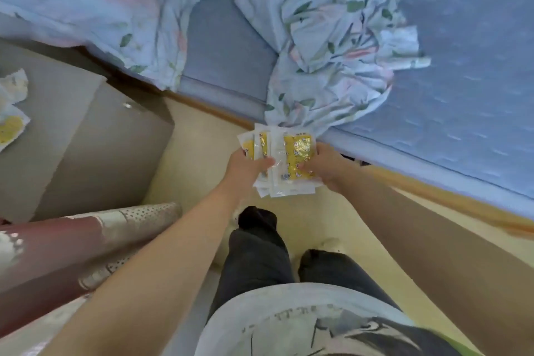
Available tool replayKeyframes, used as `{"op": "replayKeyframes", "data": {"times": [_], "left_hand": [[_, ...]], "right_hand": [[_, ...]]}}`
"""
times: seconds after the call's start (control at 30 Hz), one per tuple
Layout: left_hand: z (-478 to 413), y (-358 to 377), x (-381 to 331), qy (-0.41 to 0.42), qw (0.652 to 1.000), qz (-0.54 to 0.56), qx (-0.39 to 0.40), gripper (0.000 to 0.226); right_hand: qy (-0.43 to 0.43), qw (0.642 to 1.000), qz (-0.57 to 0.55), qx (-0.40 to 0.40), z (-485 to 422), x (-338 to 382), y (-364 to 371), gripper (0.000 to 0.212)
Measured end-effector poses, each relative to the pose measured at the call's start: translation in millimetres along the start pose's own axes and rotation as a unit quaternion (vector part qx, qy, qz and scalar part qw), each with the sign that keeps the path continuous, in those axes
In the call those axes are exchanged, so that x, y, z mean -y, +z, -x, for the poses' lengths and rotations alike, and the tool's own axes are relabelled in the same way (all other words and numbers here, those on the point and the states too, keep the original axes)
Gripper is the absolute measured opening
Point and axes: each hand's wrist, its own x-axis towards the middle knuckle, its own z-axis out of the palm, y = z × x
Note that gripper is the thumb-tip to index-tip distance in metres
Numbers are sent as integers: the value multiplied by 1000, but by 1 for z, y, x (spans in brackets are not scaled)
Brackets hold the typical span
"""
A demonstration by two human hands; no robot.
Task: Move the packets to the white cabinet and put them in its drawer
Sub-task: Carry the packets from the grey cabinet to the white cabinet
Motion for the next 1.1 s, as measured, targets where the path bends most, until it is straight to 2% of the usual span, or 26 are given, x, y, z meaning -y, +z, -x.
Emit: {"op": "replayKeyframes", "data": {"times": [0.13,0.23,0.33,0.4,0.5,0.57,0.67,0.7,0.87,0.9,0.97,1.0,1.07,1.1], "left_hand": [[30,122,25,21,994,-83,69,24],[49,201,41,25,981,-146,129,22],[70,288,58,6,956,-213,202,17],[83,341,67,0,936,-262,233,20],[101,418,79,-13,907,-309,285,45],[109,468,86,-11,885,-335,323,53],[119,544,96,-13,850,-373,372,15],[120,570,101,-22,835,-383,395,11],[129,699,119,-32,766,-449,459,10],[133,723,121,-34,757,-457,465,12],[143,770,129,-35,732,-484,479,49],[148,794,133,-39,714,-493,495,59],[162,834,145,-43,690,-497,525,50],[170,855,153,-50,679,-500,534,55]], "right_hand": [[-3,990,-118,-79,55,-81,-98,29],[-6,967,-216,-135,94,-136,-155,11],[21,918,-336,-211,134,-200,-221,8],[34,869,-442,-219,159,-237,-255,9],[27,801,-553,-228,188,-281,-300,11],[20,767,-588,-255,200,-304,-328,11],[28,727,-620,-295,215,-332,-372,12],[33,714,-628,-307,220,-341,-388,12],[52,637,-677,-364,249,-391,-479,20],[58,621,-685,-377,257,-401,-498,20],[56,595,-698,-395,275,-420,-534,17],[55,584,-702,-404,284,-430,-550,15],[58,563,-709,-421,303,-448,-574,12],[58,551,-715,-427,313,-458,-585,12]]}}
